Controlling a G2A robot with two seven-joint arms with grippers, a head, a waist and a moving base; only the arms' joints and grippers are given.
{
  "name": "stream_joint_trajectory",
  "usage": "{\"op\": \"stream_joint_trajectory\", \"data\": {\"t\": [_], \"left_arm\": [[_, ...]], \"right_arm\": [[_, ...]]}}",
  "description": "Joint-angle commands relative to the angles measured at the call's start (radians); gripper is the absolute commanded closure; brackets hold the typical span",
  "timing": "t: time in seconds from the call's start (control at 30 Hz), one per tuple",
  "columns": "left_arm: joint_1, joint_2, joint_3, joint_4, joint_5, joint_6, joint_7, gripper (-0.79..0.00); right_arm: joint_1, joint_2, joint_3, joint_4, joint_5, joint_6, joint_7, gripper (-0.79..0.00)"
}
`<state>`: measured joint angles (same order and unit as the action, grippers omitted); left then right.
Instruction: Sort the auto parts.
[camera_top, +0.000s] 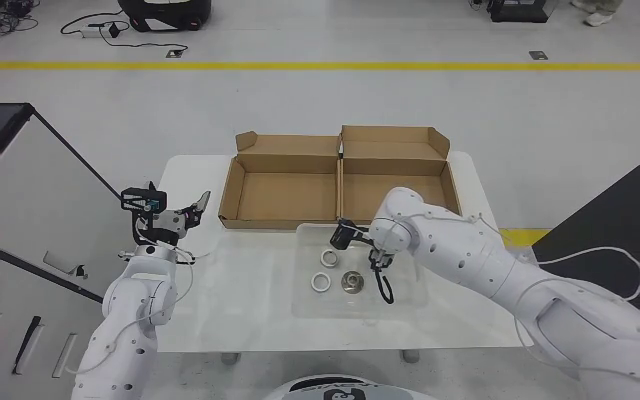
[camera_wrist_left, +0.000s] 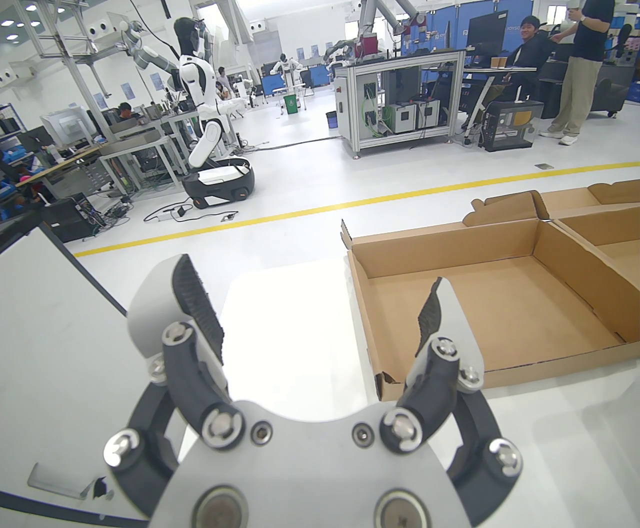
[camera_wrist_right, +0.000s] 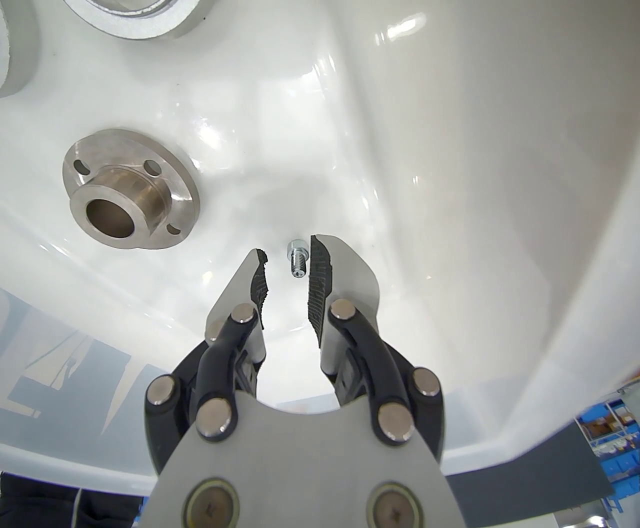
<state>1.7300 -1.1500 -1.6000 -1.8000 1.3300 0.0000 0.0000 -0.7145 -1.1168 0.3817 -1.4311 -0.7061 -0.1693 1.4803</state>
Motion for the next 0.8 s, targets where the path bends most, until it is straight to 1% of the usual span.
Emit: {"op": "stream_joint_trajectory", "data": {"t": [0.0,0.03,0.13,0.17,0.2,0.27,0.6,0.77], "left_arm": [[0.000,0.000,0.000,0.000,0.000,0.000,0.000,-0.785],[0.000,0.000,0.000,0.000,0.000,0.000,0.000,-0.785],[0.000,0.000,0.000,0.000,0.000,0.000,0.000,-0.785],[0.000,0.000,0.000,0.000,0.000,0.000,0.000,-0.785],[0.000,0.000,0.000,0.000,0.000,0.000,0.000,-0.785],[0.000,0.000,0.000,0.000,0.000,0.000,0.000,-0.785],[0.000,0.000,0.000,0.000,0.000,0.000,0.000,-0.785],[0.000,0.000,0.000,0.000,0.000,0.000,0.000,-0.785]], "right_arm": [[-0.001,-0.001,0.001,0.001,-0.004,-0.002,-0.003,-0.160],[-0.002,-0.002,0.002,0.001,-0.007,-0.003,-0.004,-0.157],[-0.004,-0.004,0.005,0.002,-0.014,-0.004,-0.005,-0.114],[-0.005,-0.005,0.006,0.002,-0.015,-0.004,-0.004,-0.086],[-0.006,-0.006,0.006,0.002,-0.015,-0.005,-0.001,-0.034],[-0.007,-0.007,0.009,0.003,-0.015,-0.006,0.002,0.000],[-0.011,-0.013,0.023,0.003,-0.024,-0.005,0.017,0.000],[-0.005,-0.009,0.044,-0.053,-0.023,0.007,0.051,0.000]]}}
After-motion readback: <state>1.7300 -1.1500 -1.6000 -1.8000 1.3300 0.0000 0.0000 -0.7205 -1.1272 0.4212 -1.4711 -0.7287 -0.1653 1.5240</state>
